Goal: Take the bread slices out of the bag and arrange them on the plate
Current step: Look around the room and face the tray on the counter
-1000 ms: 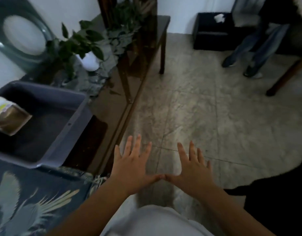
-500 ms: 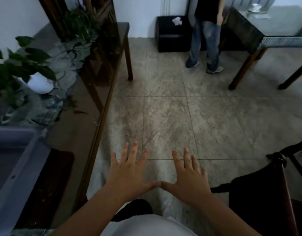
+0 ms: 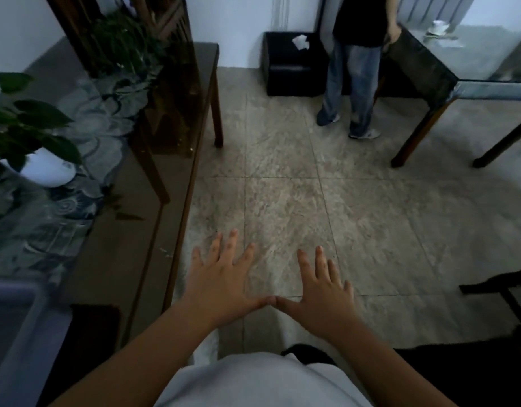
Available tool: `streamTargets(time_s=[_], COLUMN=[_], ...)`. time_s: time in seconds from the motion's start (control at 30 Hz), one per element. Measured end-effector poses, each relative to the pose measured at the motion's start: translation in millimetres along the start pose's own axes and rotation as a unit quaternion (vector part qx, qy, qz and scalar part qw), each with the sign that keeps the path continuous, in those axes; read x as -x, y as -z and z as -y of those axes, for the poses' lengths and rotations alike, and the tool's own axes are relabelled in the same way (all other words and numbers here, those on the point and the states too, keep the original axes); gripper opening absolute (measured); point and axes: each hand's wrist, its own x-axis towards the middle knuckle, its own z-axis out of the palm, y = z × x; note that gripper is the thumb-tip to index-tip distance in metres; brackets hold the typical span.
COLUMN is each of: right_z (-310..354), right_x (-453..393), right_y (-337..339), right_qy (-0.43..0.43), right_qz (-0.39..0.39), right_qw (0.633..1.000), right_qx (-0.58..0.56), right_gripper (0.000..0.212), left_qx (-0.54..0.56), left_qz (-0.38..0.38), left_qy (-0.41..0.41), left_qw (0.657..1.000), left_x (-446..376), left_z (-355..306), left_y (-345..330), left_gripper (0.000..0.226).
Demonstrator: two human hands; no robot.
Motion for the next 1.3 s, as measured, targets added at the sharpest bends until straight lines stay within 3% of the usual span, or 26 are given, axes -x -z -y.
streamTargets(time_s=[0.2,0.4,0.53,0.67,0.83,0.93,1.07,1.3], right_z=[41.9,120.3,191.4,258.9,299.6,306.7,312.1,334.3], right_x=[-51.5,-113.7,-132.2,-121.5,-83.0,-58.6,-35.5,-6.0], right_y=[13.0,6.7,-1.0,-18.5,-50.9,-69.3,-86.3,-100.2], right_qy=[0.086,0.262,0.425,0.569,0.685,0.719,0.725,0.699], right_qz=[0.021,0.063,0.077,0.108,0.149,0.159,0.156,0.139], right_qw=[0.994,0.953,0.88,0.78,0.658,0.615,0.61,0.65], right_qx=[0.058,0.136,0.196,0.238,0.276,0.281,0.277,0.262], right_gripper=[0.125,0.129,0.127,0.124,0.123,0.124,0.123,0.125], left_qx=[0.051,0.102,0.136,0.159,0.173,0.181,0.185,0.158], left_qz=[-0.019,-0.037,-0.054,-0.071,-0.079,-0.071,-0.075,-0.092], left_qy=[0.112,0.286,0.435,0.579,0.703,0.736,0.74,0.714], left_qw=[0.992,0.952,0.888,0.797,0.685,0.648,0.642,0.676], left_x=[-7.4,22.3,67.1,113.8,157.4,181.4,208.2,249.3], left_z=[41.1,89.1,102.4,95.3,58.6,43.2,43.9,78.0], left_y=[-5.5,-16.3,-28.4,-40.2,-56.2,-64.0,-70.3,-75.4], left_gripper=[0.118,0.119,0.114,0.115,0.116,0.115,0.115,0.115])
